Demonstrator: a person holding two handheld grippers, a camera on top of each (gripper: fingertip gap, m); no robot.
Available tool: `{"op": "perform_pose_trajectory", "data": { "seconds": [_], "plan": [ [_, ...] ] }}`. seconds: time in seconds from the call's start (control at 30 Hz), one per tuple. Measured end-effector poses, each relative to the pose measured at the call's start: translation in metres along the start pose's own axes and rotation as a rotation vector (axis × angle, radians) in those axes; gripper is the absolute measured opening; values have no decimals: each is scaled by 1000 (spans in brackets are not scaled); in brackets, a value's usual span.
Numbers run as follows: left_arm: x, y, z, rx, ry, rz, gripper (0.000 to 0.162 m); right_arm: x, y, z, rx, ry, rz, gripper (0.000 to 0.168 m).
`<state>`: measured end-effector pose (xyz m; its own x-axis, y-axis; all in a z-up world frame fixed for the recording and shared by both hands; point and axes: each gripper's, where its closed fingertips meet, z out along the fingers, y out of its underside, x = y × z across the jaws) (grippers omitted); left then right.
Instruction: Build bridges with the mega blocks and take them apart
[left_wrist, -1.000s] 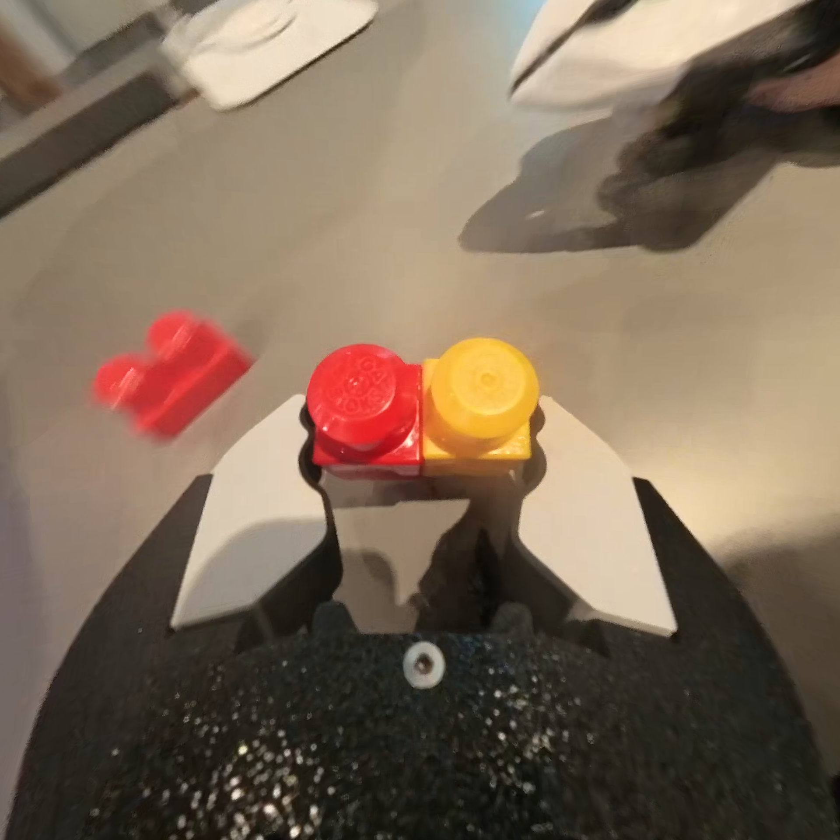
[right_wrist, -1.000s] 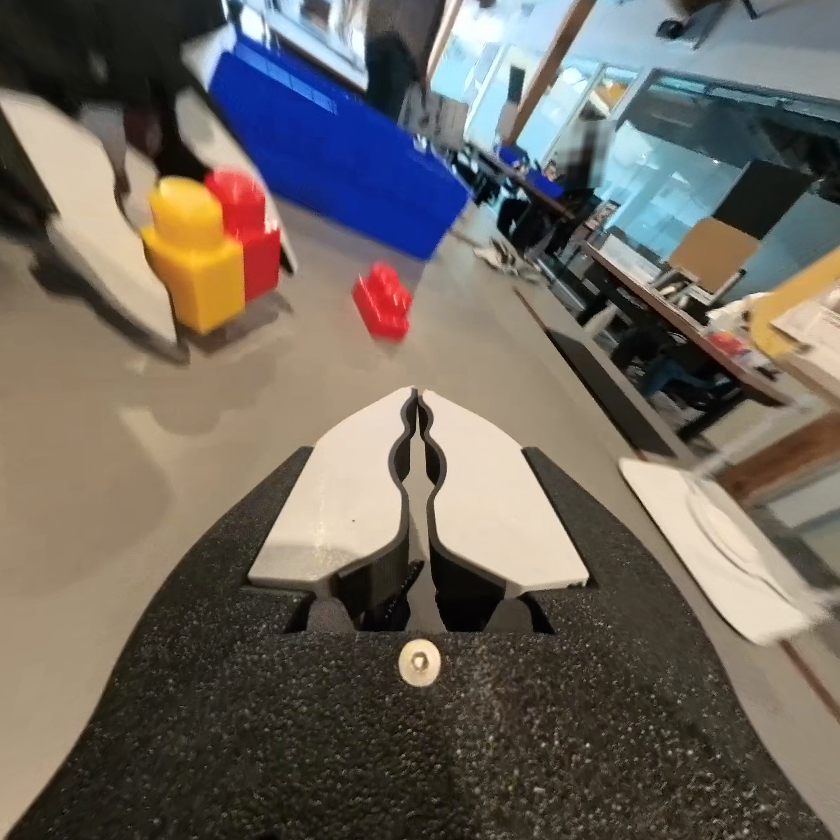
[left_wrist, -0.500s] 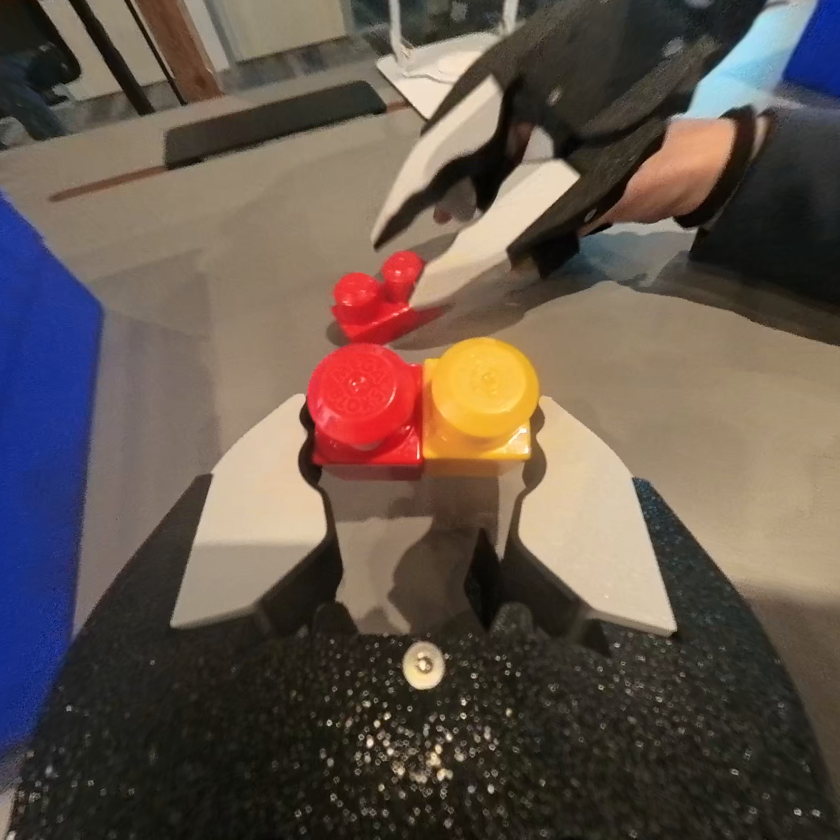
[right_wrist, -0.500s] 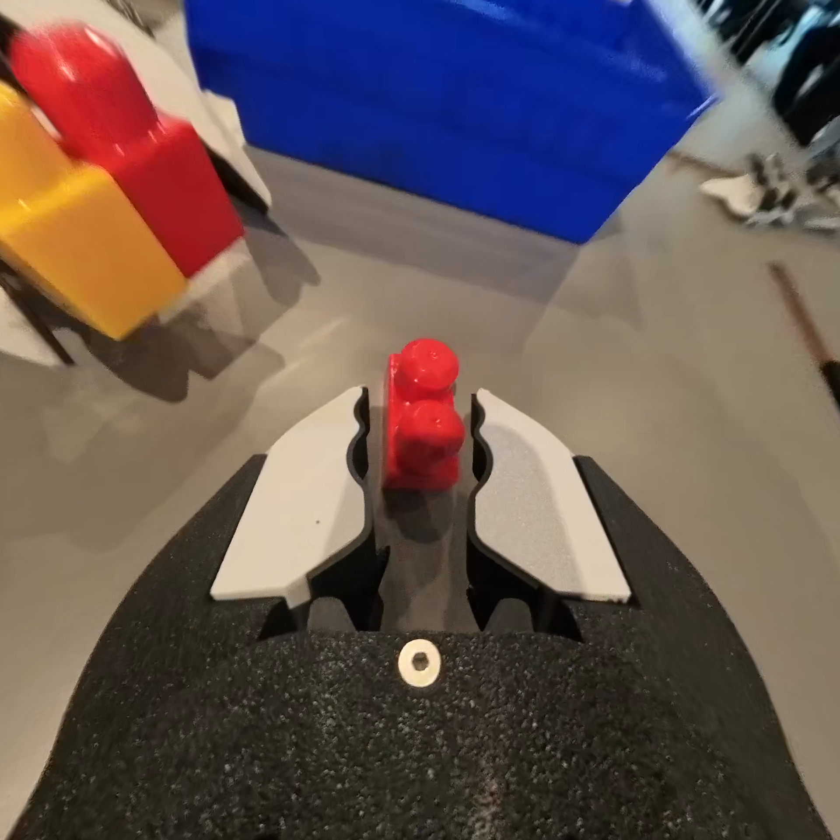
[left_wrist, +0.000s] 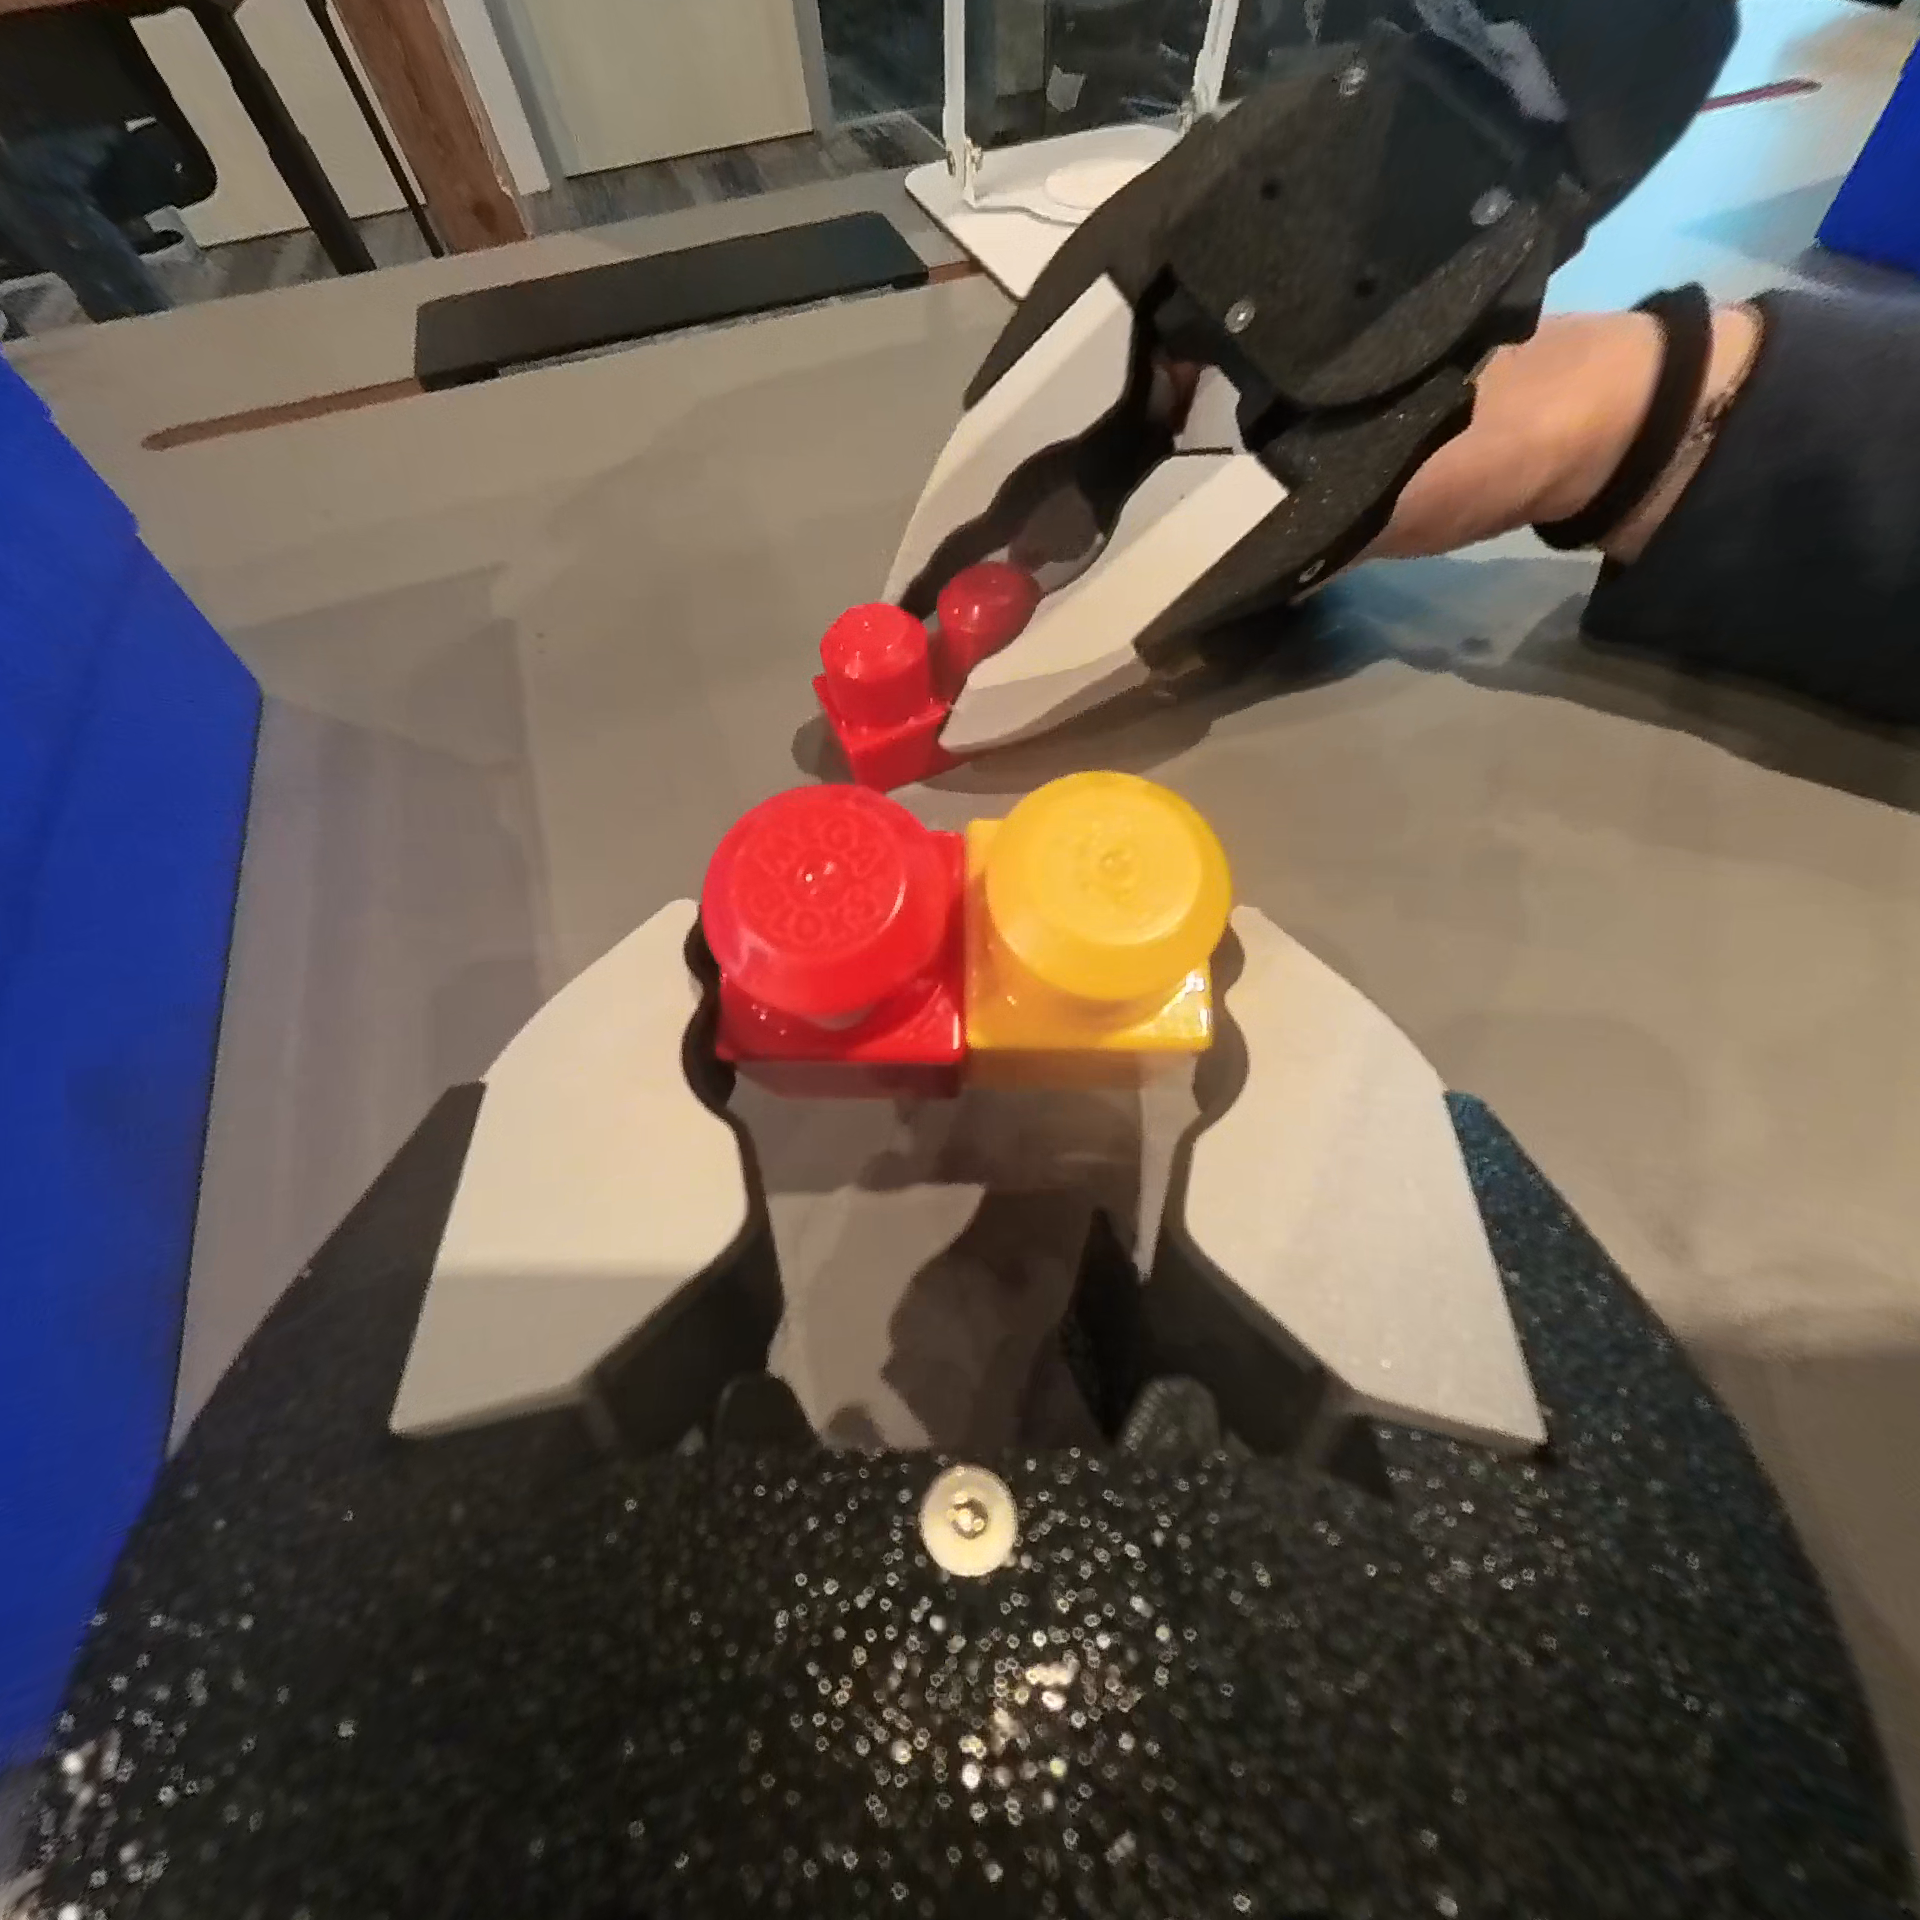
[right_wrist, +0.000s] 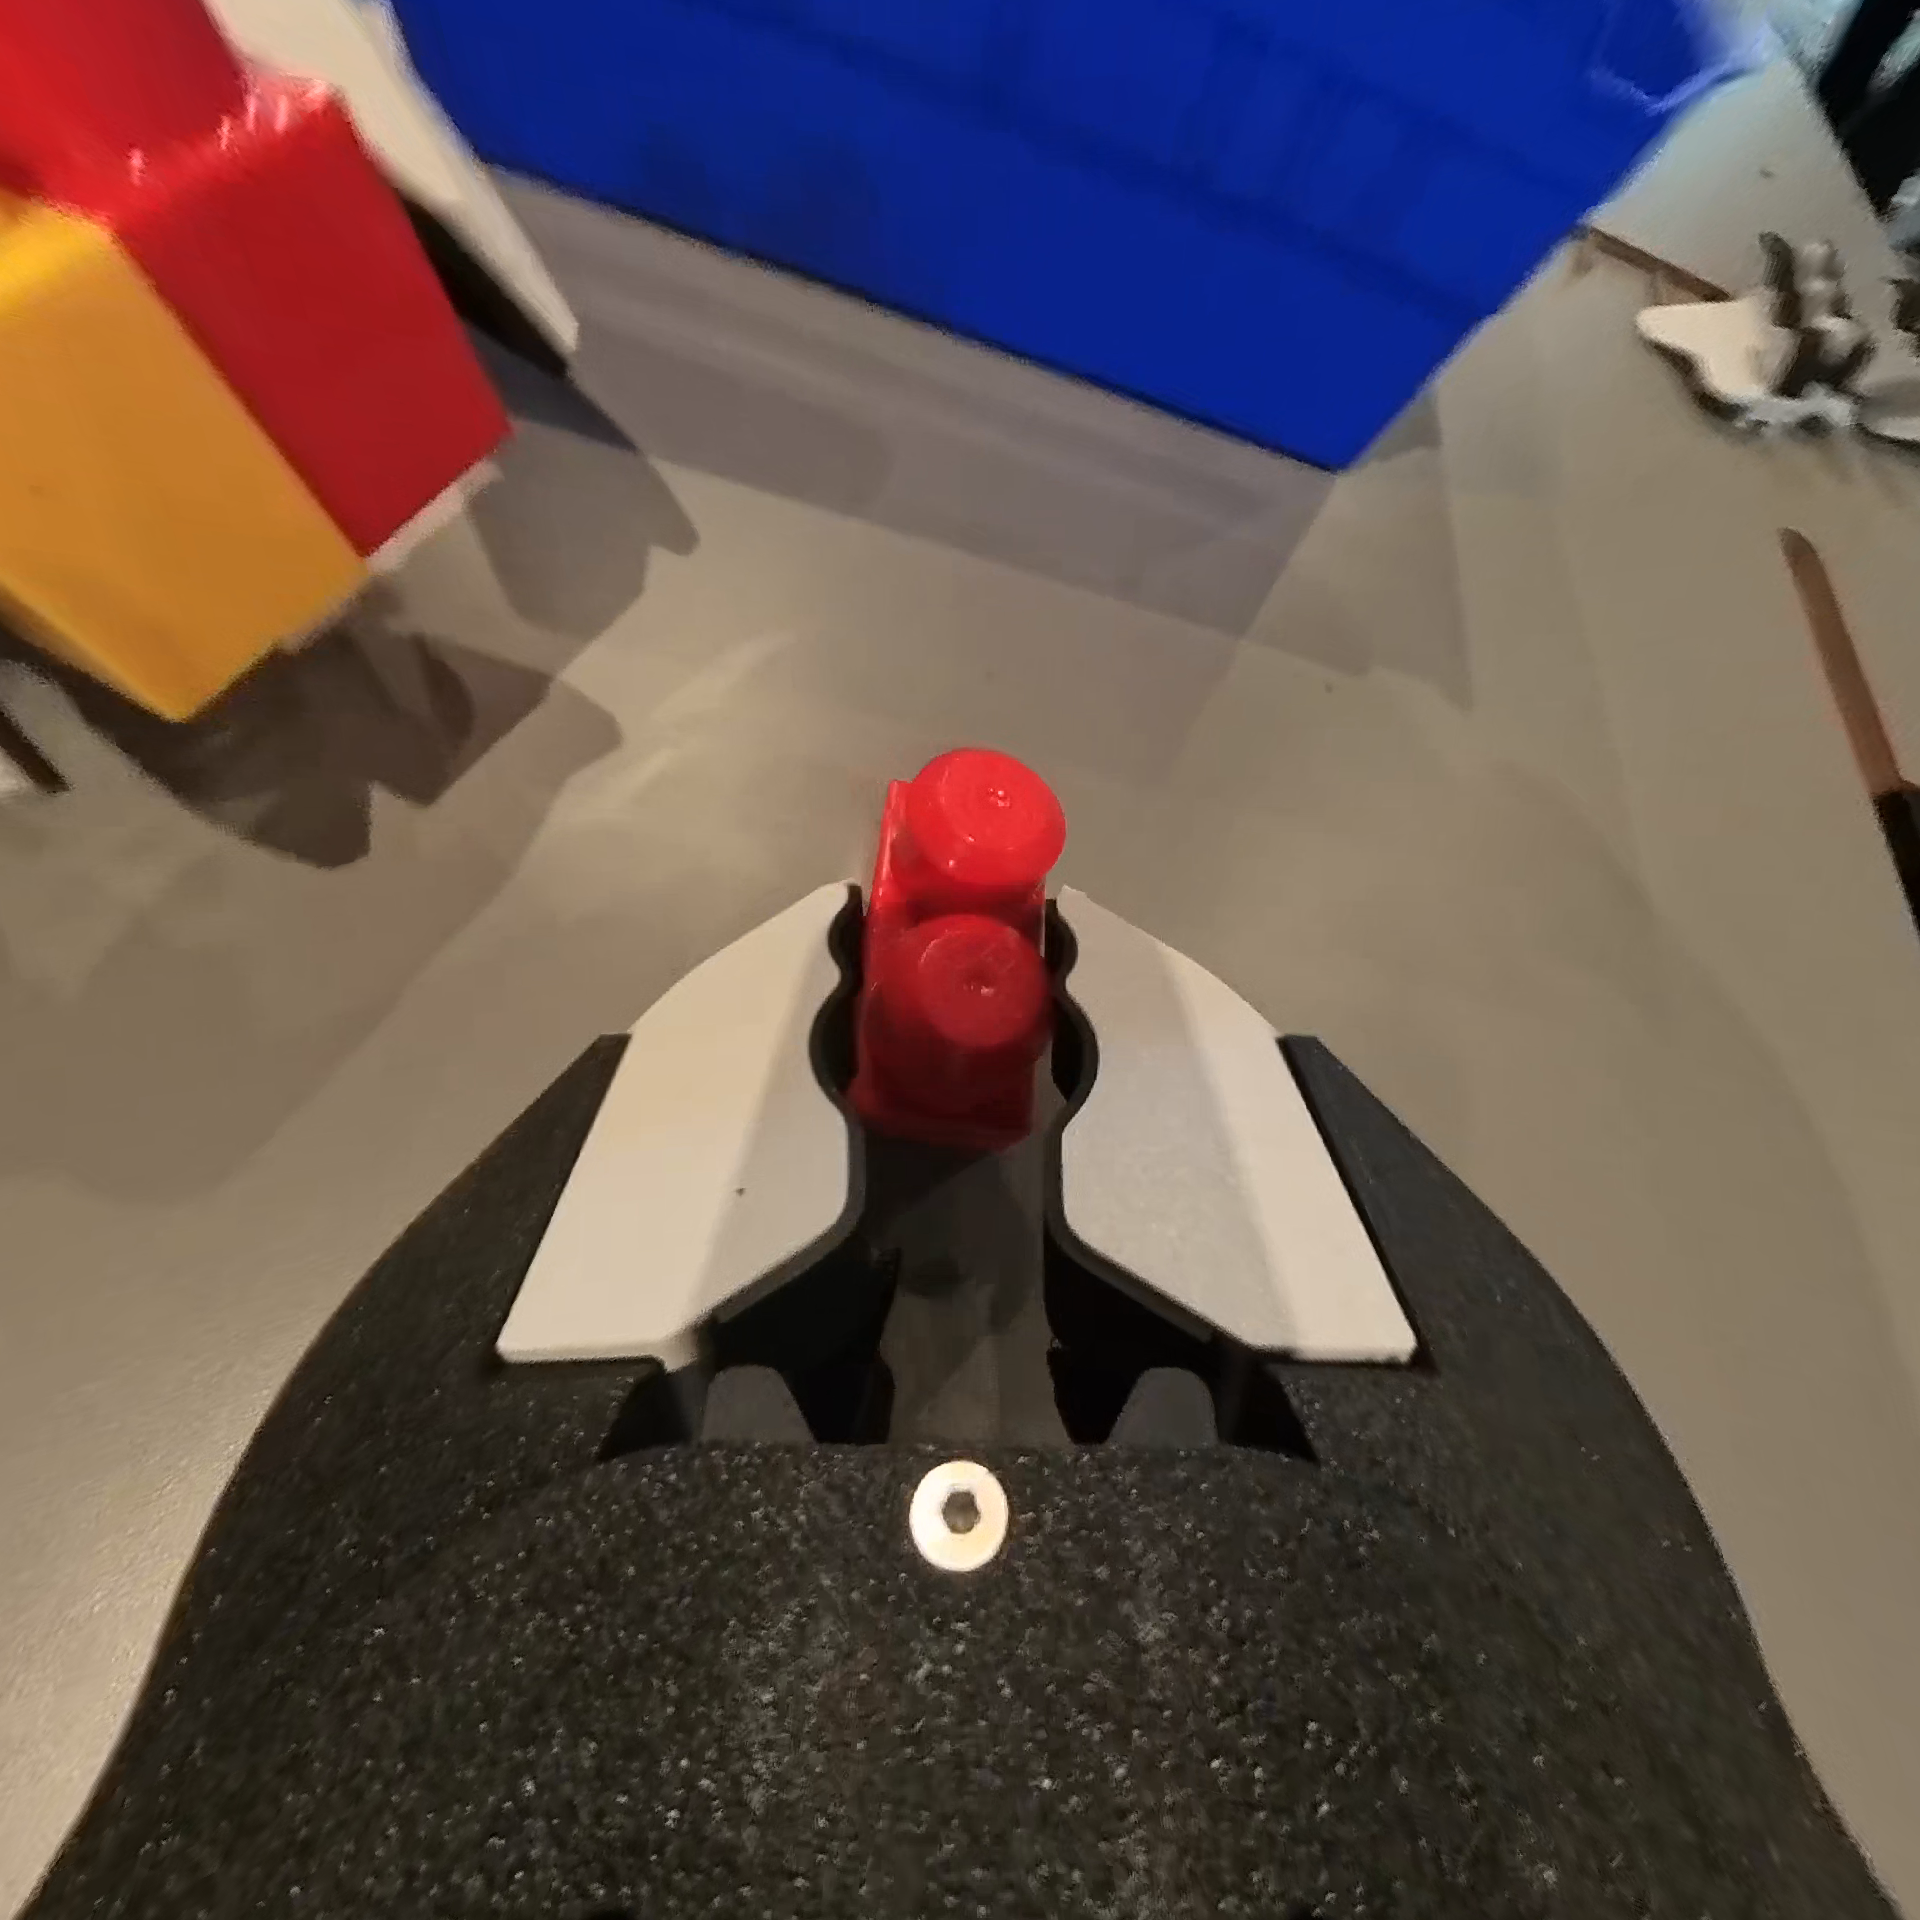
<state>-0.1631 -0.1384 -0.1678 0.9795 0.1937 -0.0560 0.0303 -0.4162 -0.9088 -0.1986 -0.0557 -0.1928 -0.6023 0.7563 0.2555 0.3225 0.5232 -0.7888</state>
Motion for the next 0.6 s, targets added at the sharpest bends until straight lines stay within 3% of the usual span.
{"op": "perform_pose_trajectory", "data": {
  "seconds": [0.3, 0.43, 0.6],
  "plan": [
    [-8, -19, 36, -114, -63, -75, 88, 13, -72, -68, 213, 130, 321, 31],
    [-6, -17, 60, -224, -115, -16, 88, 1, -86, -85, 174, 212, 304, 31],
    [7, -15, 74, -267, -79, -17, 88, -5, -75, -77, 67, 226, 302, 31]
  ]
}}
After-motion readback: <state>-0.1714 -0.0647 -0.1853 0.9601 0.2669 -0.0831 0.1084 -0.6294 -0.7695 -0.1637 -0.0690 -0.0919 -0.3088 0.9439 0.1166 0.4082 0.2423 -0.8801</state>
